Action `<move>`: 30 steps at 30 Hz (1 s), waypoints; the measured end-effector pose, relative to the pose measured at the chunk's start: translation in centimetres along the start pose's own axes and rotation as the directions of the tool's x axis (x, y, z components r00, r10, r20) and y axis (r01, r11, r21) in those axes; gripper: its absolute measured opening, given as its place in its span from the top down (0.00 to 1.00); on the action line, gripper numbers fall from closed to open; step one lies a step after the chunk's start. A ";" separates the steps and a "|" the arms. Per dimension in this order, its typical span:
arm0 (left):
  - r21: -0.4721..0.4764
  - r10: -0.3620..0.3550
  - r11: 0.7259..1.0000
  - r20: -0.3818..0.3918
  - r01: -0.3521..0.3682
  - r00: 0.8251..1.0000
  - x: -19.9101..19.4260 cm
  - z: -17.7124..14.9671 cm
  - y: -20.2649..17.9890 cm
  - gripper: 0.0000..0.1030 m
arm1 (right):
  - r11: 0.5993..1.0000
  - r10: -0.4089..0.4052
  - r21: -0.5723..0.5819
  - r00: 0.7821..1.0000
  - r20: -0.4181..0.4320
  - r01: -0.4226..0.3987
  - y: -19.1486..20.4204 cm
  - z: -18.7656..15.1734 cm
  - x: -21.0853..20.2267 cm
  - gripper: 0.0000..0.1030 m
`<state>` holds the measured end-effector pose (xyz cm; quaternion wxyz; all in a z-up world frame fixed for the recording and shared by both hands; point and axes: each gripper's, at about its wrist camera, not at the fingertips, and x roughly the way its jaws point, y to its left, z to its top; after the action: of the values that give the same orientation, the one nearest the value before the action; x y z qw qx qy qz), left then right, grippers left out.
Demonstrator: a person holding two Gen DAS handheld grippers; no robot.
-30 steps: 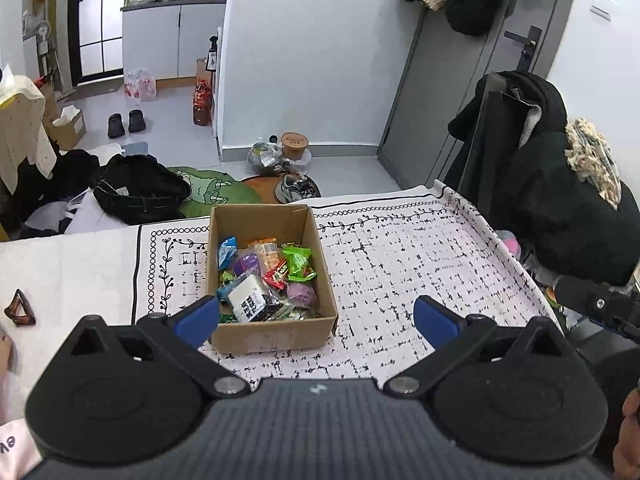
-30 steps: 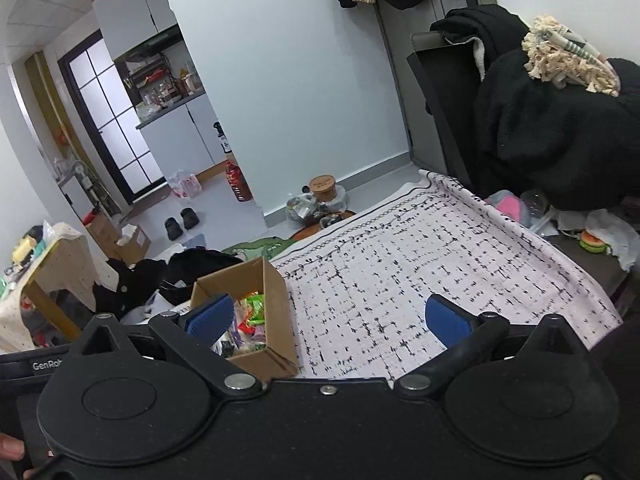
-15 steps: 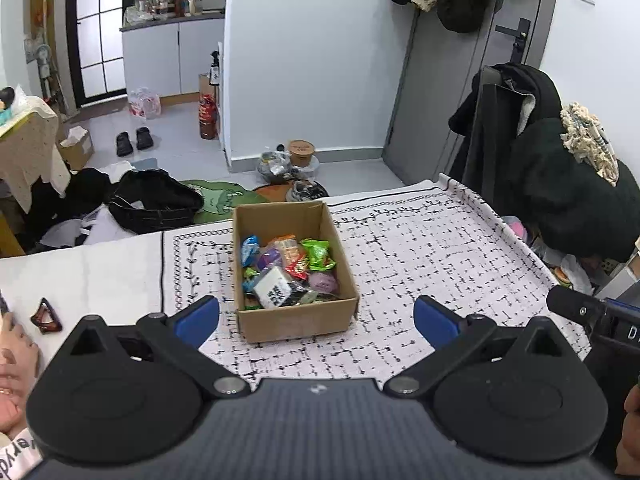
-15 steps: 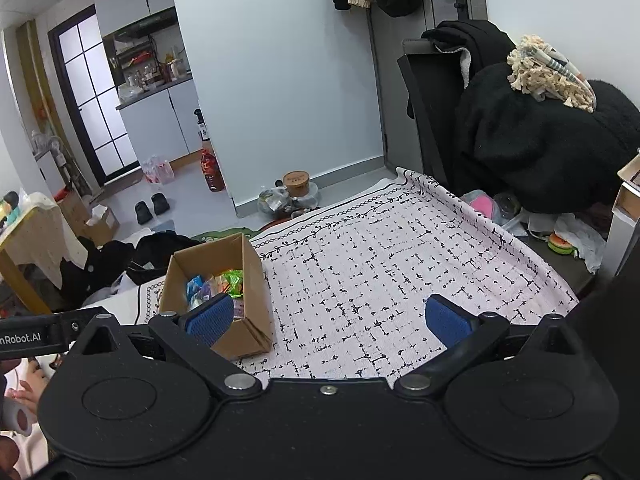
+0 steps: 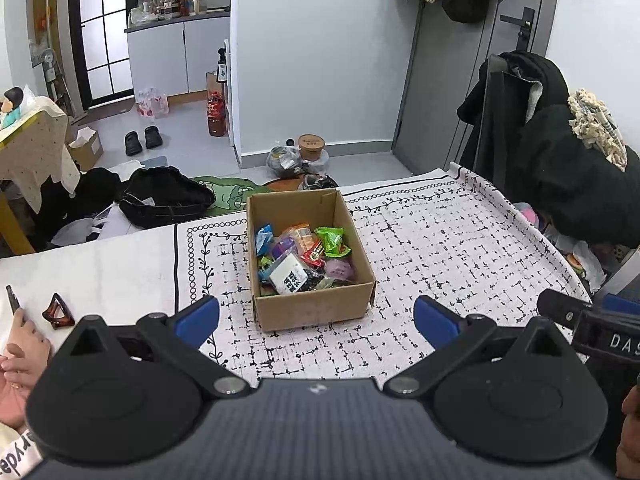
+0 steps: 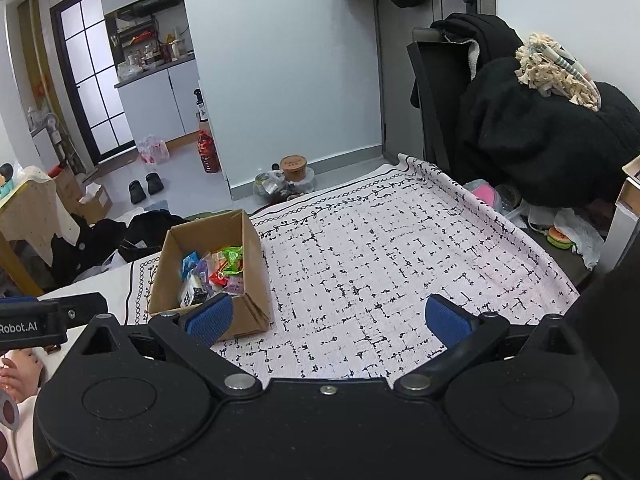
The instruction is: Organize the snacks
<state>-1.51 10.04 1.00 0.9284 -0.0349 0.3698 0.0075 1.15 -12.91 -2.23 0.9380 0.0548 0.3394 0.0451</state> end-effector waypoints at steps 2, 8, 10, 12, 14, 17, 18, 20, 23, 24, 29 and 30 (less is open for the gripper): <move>0.002 0.000 1.000 0.001 0.000 1.000 0.0 0.0 -0.1 0.00 | 1.000 0.000 0.000 1.000 -0.006 0.000 0.1 -0.1 0.2 0.00; 0.007 -0.005 1.000 0.003 0.005 1.000 -0.1 0.0 0.0 0.00 | 1.000 -0.007 -0.004 1.000 -0.006 0.007 0.1 -0.2 0.3 0.00; 0.008 -0.005 1.000 0.001 0.005 1.000 -0.2 0.0 -0.1 0.00 | 1.000 -0.007 -0.001 1.000 -0.008 0.007 0.1 -0.2 0.3 0.00; 0.010 -0.007 1.000 0.000 0.007 1.000 -0.2 -0.1 -0.1 0.00 | 1.000 -0.007 -0.001 1.000 -0.005 0.007 0.0 -0.2 0.1 0.00; 0.014 -0.006 1.000 -0.002 0.006 1.000 -0.1 -0.1 -0.2 0.00 | 1.000 -0.009 -0.002 1.000 -0.004 0.009 0.1 -0.2 0.1 0.00; 0.017 -0.011 1.000 -0.003 0.011 1.000 -0.2 -0.2 -0.3 0.00 | 1.000 -0.009 -0.002 1.000 -0.003 0.009 0.1 -0.2 0.0 0.00; 0.019 -0.012 1.000 -0.003 0.012 1.000 -0.2 -0.2 -0.3 0.00 | 1.000 -0.009 -0.004 1.000 -0.003 0.009 0.1 -0.2 0.1 0.00; 0.022 -0.011 1.000 -0.003 0.011 1.000 -0.2 -0.2 -0.4 0.00 | 1.000 -0.008 -0.003 1.000 -0.002 0.008 0.1 -0.2 0.1 0.00; 0.022 -0.011 1.000 -0.003 0.011 1.000 -0.2 -0.1 -0.4 0.00 | 1.000 -0.008 -0.004 1.000 -0.005 0.008 0.1 -0.2 0.1 0.00; 0.022 -0.011 1.000 -0.003 0.011 1.000 -0.2 -0.2 -0.4 0.00 | 1.000 -0.009 -0.004 1.000 -0.005 0.009 0.1 -0.2 0.0 0.00; 0.025 -0.011 1.000 -0.009 0.011 1.000 0.0 -0.2 -0.5 0.00 | 1.000 -0.016 0.003 1.000 -0.007 0.016 0.0 -0.1 0.2 0.00; 0.026 -0.010 1.000 -0.010 0.011 1.000 0.0 -0.2 -0.6 0.00 | 1.000 -0.017 0.004 1.000 -0.007 0.017 -0.1 -0.1 0.2 0.00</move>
<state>-1.67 9.46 0.87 0.9270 -0.0250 0.3742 -0.0023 1.22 -12.94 -2.46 0.9370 0.0536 0.3433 0.0364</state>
